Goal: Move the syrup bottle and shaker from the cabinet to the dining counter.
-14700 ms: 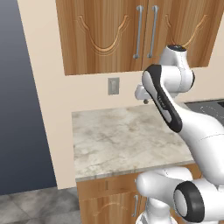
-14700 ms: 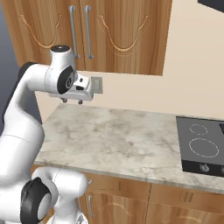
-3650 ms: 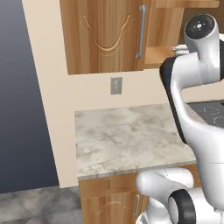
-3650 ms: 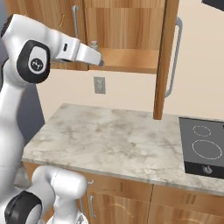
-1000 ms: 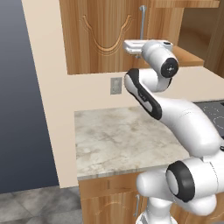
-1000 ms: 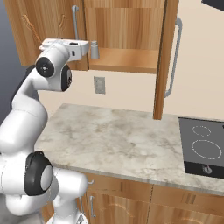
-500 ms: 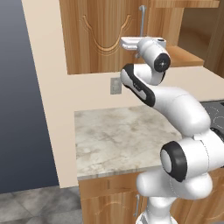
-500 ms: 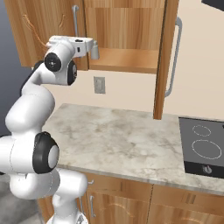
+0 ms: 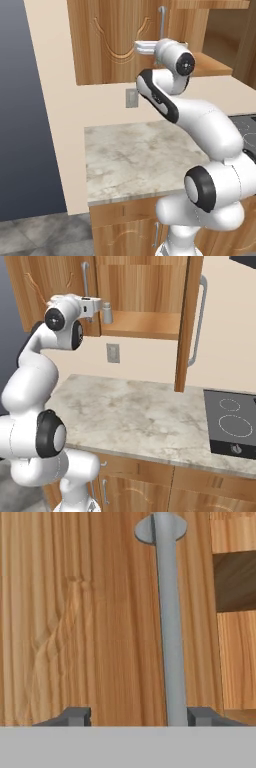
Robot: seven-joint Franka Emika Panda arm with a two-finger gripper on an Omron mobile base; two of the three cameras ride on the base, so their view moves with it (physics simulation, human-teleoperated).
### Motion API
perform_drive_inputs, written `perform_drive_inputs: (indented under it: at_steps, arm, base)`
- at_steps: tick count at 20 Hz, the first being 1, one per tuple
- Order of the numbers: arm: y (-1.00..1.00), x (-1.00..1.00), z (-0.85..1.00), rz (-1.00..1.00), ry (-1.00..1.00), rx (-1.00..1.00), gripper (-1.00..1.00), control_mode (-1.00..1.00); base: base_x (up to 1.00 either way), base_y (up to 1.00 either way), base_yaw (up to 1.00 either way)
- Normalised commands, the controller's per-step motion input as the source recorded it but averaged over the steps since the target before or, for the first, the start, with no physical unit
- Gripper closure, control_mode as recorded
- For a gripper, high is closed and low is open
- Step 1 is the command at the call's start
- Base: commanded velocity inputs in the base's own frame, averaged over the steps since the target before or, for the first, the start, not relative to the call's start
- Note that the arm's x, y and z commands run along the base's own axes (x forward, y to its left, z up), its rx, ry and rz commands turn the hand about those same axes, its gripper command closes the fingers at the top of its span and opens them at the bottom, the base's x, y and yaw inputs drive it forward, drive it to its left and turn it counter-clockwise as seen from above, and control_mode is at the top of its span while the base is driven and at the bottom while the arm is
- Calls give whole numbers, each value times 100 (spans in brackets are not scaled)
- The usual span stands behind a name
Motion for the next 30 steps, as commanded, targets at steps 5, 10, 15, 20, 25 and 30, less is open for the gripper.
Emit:
perform_drive_inputs:
  at_steps: [5,10,15,20,25,30]
  arm:
    - [93,-58,0,16,4,-9,100,-100]
    - [65,-98,0,11,0,-6,100,-100]
    - [58,-100,1,3,0,-1,100,-100]
    - [73,-100,7,0,1,0,100,-100]
    - [-26,-56,12,-4,6,0,-100,-100]
    - [-100,-5,8,-14,15,10,-100,-100]
  base:
    - [0,0,0]
    - [0,0,0]
    - [0,0,0]
    - [0,0,0]
    - [0,0,0]
    - [0,0,0]
